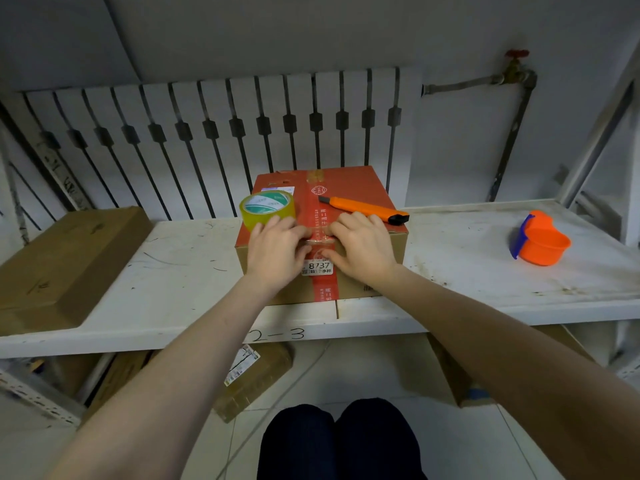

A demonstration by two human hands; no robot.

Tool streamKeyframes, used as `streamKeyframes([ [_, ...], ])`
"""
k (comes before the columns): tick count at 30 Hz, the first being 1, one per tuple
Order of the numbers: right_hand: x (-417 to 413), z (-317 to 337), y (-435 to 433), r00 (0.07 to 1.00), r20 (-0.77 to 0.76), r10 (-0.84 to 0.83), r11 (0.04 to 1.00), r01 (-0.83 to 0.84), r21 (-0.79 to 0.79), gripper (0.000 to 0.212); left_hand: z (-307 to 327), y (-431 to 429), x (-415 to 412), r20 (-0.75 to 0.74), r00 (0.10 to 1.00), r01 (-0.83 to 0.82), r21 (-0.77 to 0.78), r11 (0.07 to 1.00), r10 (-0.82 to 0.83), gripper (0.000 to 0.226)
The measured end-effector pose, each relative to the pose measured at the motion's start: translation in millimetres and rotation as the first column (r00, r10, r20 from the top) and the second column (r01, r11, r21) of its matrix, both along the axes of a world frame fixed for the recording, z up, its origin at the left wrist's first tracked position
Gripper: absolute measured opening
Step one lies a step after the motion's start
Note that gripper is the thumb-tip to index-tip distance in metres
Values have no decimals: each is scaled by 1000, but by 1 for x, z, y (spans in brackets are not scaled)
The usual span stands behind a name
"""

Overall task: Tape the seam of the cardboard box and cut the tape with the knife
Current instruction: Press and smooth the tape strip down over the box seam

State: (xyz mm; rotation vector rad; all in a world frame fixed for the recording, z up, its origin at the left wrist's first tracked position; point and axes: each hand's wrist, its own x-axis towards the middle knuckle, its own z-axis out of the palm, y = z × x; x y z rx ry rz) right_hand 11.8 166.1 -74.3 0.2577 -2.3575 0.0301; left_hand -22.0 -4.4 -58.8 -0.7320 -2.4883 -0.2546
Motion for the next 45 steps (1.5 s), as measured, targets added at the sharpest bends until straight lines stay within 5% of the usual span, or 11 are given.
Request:
streamKeyframes([
  [13, -3, -4, 8, 998, 17, 55, 998, -56, 18, 42, -14, -3, 2, 10, 1000, 23, 46, 999, -24, 36],
  [19, -9, -3, -14, 996, -74, -54, 996, 49, -78, 45, -16, -10, 2, 35, 999, 31, -27, 999, -30, 48],
  [30, -5, -5, -1, 999, 29, -16, 986, 11, 164, 55, -6, -9, 5, 64, 997, 51, -18, 999, -50, 40],
  [45, -8, 4, -14, 996, 66, -52, 983, 63, -172, 29, -10, -1, -1, 73, 997, 13, 118, 993, -22, 24],
])
